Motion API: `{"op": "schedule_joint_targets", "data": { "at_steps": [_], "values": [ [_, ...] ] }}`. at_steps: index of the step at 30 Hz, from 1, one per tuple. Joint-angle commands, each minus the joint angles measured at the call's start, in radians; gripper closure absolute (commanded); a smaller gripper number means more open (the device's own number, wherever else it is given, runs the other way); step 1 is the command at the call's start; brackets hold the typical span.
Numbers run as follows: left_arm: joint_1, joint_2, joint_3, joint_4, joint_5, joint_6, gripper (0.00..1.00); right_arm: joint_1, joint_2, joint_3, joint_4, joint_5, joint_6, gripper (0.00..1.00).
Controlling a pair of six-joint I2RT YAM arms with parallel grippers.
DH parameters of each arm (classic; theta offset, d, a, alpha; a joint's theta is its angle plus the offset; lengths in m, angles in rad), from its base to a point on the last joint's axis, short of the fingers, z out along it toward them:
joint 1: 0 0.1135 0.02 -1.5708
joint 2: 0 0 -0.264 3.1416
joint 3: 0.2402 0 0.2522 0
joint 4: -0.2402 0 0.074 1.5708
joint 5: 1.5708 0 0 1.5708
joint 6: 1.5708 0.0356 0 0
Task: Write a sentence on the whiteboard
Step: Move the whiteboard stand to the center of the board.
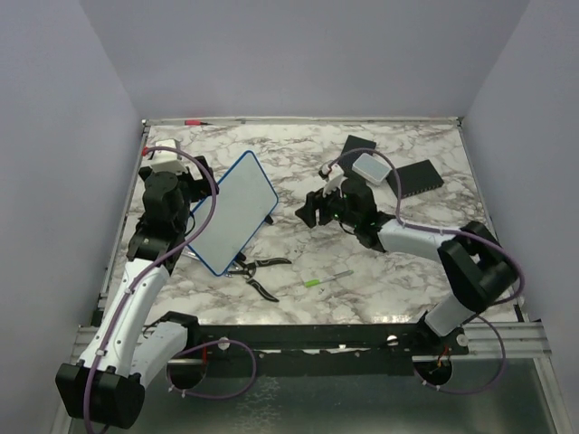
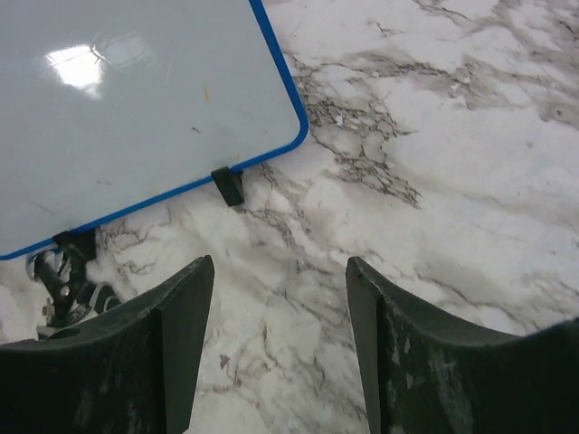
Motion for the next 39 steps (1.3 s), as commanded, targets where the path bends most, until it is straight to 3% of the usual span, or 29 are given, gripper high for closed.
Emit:
{"op": "schedule_joint_targets", "data": {
  "at_steps": [1, 9, 17, 24, 27, 32, 34, 39],
  "values": [
    [0.007, -0.03, -0.012, 0.028, -0.019, -0.003, 0.01, 0.052, 0.189, 0.147, 0.072, -0.03, -0.089, 0.38],
    [0.008, -0.034, -0.016, 0.031, -0.019, -0.001, 0.01, 0.146, 0.423, 0.332, 0.022, 0.014, -0.186, 0.46],
    [0.009, -0.036, -0.02, 0.035, -0.006, -0.002, 0.01, 0.202, 0.505, 0.368, 0.039, 0.098, -0.192, 0.47],
    [0.009, -0.042, -0.021, 0.035, -0.005, -0.003, 0.01, 0.217, 0.542, 0.382, 0.04, 0.145, -0.223, 0.55],
    [0.009, -0.043, -0.021, 0.035, -0.005, -0.003, 0.01, 0.225, 0.551, 0.387, 0.042, 0.162, -0.225, 0.63],
    [0.009, -0.046, -0.023, 0.035, -0.002, -0.003, 0.01, 0.233, 0.552, 0.366, 0.073, 0.19, -0.21, 0.93],
    [0.009, -0.046, -0.024, 0.035, -0.001, -0.003, 0.01, 0.234, 0.54, 0.353, 0.073, 0.196, -0.203, 0.98],
    [0.009, -0.046, -0.024, 0.035, 0.003, -0.007, 0.01, 0.234, 0.484, 0.28, 0.092, 0.309, -0.153, 0.99]
  ]
}}
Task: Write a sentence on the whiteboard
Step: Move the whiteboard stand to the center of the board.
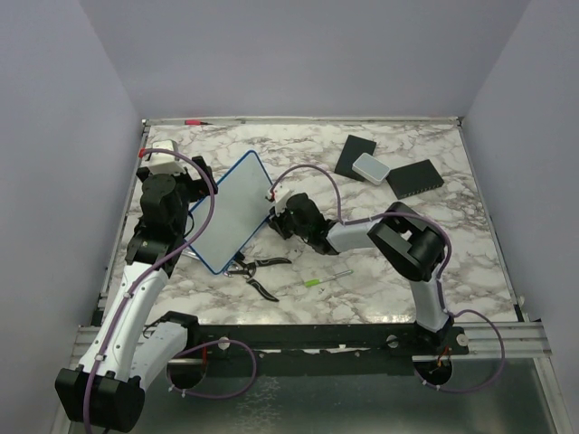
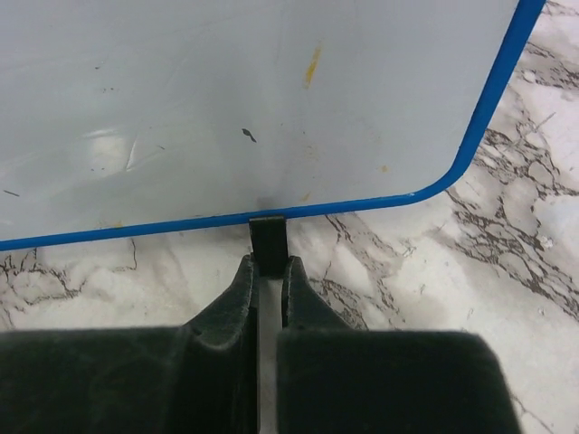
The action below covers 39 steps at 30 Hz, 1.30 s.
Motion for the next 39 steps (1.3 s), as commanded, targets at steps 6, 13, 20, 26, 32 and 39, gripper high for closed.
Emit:
{"op": "schedule_joint_targets", "data": {
  "at_steps": [6, 13, 20, 26, 32, 39],
  "values": [
    [0.005, -0.018, -0.015, 0.014, 0.011, -0.008, 0.01, 0.005, -0.125, -0.152, 0.012, 0.222, 0.059, 0.99],
    [0.004, -0.021, -0.016, 0.015, 0.017, -0.01, 0.01, -0.014, -0.153, -0.207, -0.003, 0.303, 0.045, 0.99],
    [0.004, -0.022, -0.017, 0.015, 0.018, -0.01, 0.01, -0.067, -0.186, -0.249, 0.005, 0.312, 0.07, 1.0],
    [-0.001, -0.022, -0.018, 0.015, 0.021, -0.008, 0.01, -0.087, -0.207, -0.29, 0.037, 0.296, 0.065, 0.99],
    [-0.01, -0.021, -0.022, 0.025, 0.061, 0.028, 0.01, -0.088, -0.24, -0.292, 0.033, 0.285, 0.058, 0.57],
    [-0.064, -0.006, 0.099, -0.038, 0.108, 0.061, 0.01, -0.088, -0.41, -0.317, -0.087, 0.313, 0.083, 0.26]
  ]
}}
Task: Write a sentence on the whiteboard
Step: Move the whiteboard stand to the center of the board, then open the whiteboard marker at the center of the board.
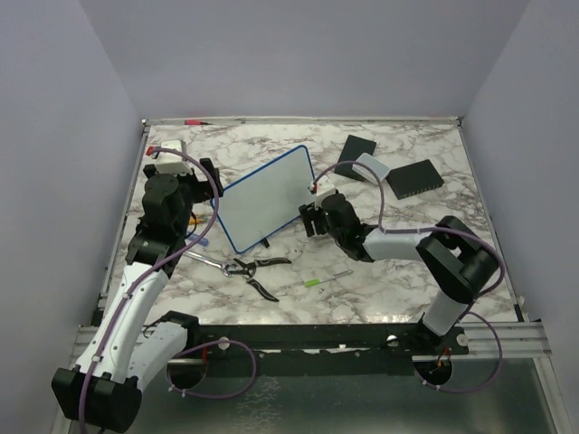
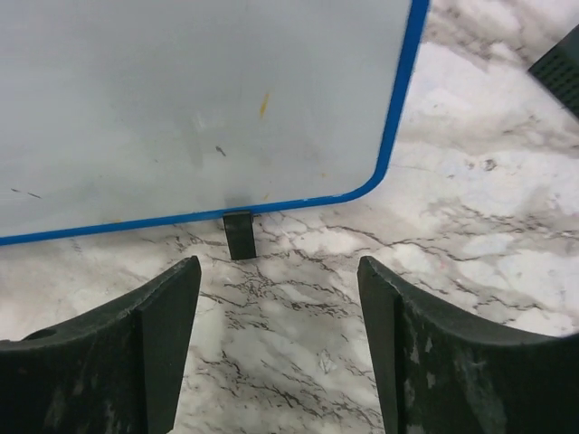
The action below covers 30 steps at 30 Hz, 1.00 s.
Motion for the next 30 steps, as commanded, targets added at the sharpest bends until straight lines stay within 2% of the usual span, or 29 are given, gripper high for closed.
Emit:
{"op": "schedule_joint_targets", "data": {
  "at_steps": [1, 4, 6, 9, 11, 14, 18, 21, 25, 30],
  "values": [
    [-0.063, 0.018, 0.159, -0.078, 0.078, 0.029, 0.01, -0.004, -0.154, -0.011, -0.133, 0.063, 0.036, 0.24],
    [-0.183, 0.085, 0.298, -0.16, 0.112, 0.031, 0.01, -0.01, -0.265, -0.018, -0.252, 0.115, 0.097, 0.16],
    [-0.288, 0.123, 0.333, -0.178, 0.139, 0.028, 0.02, -0.044, -0.324, -0.01, -0.35, 0.103, 0.16, 0.13],
    [-0.435, 0.188, 0.317, -0.183, 0.195, 0.026, 0.03, -0.146, -0.378, 0.036, -0.56, 0.031, 0.304, 0.13],
    [-0.512, 0.225, 0.274, -0.182, 0.275, 0.036, 0.03, -0.213, -0.418, 0.032, -0.634, -0.041, 0.363, 0.13],
    [-0.617, 0.262, 0.195, -0.172, 0.379, 0.056, 0.04, -0.302, -0.493, -0.012, -0.658, -0.124, 0.402, 0.13],
    [-0.715, 0.295, 0.098, -0.159, 0.446, 0.098, 0.04, -0.451, -0.543, -0.057, -0.678, -0.234, 0.412, 0.12],
    [-0.764, 0.343, 0.048, -0.156, 0.407, 0.106, 0.04, -0.516, -0.574, -0.078, -0.681, -0.271, 0.405, 0.12],
    [-0.845, 0.462, 0.022, -0.154, 0.343, 0.141, 0.04, -0.529, -0.631, -0.097, -0.676, -0.275, 0.412, 0.12],
    [-0.912, 0.61, 0.042, -0.156, 0.286, 0.158, 0.12, -0.528, -0.697, -0.108, -0.71, -0.215, 0.421, 0.12]
  ]
}}
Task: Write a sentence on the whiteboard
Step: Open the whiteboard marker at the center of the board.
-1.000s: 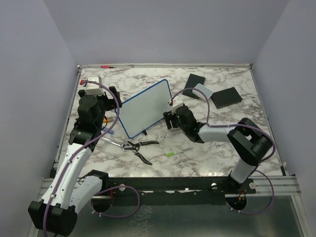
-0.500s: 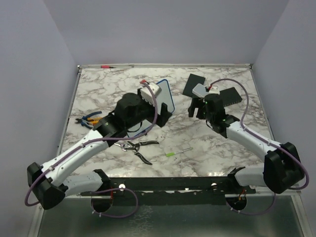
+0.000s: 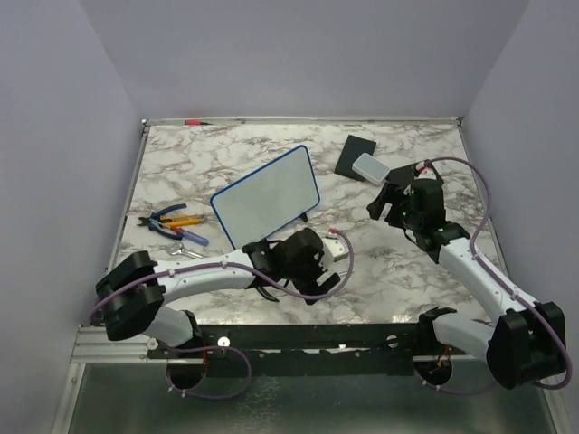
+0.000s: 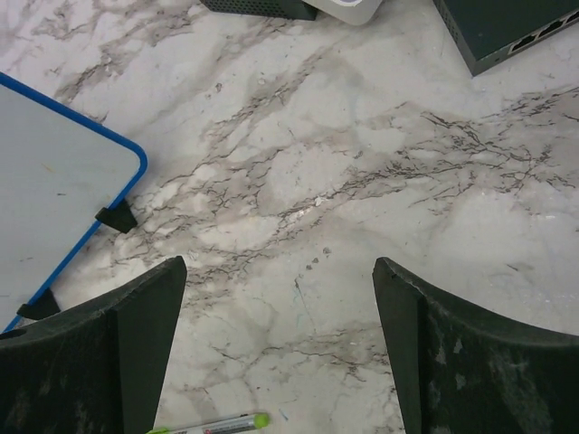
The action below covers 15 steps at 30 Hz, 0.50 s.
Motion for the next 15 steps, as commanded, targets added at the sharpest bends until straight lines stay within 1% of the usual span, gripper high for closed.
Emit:
{"op": "schedule_joint_targets", "data": {
  "at_steps": [1, 7, 11, 15],
  "values": [
    [-0.05, 0.109, 0.006, 0.002, -0.059, 0.047, 0.13, 0.0, -0.064, -0.014, -0.05, 0.022, 0.017, 0.12],
    [-0.082, 0.188, 0.017, -0.007, -0.121, 0.053, 0.27, -0.001, -0.159, -0.041, -0.056, 0.06, 0.026, 0.12],
    [-0.098, 0.215, 0.037, -0.012, -0.259, 0.048, 0.31, -0.001, -0.208, -0.051, -0.051, 0.058, 0.033, 0.13],
    [-0.099, 0.243, 0.066, -0.014, -0.29, 0.046, 0.37, 0.0, -0.242, -0.056, -0.051, 0.047, 0.031, 0.13]
  ]
}}
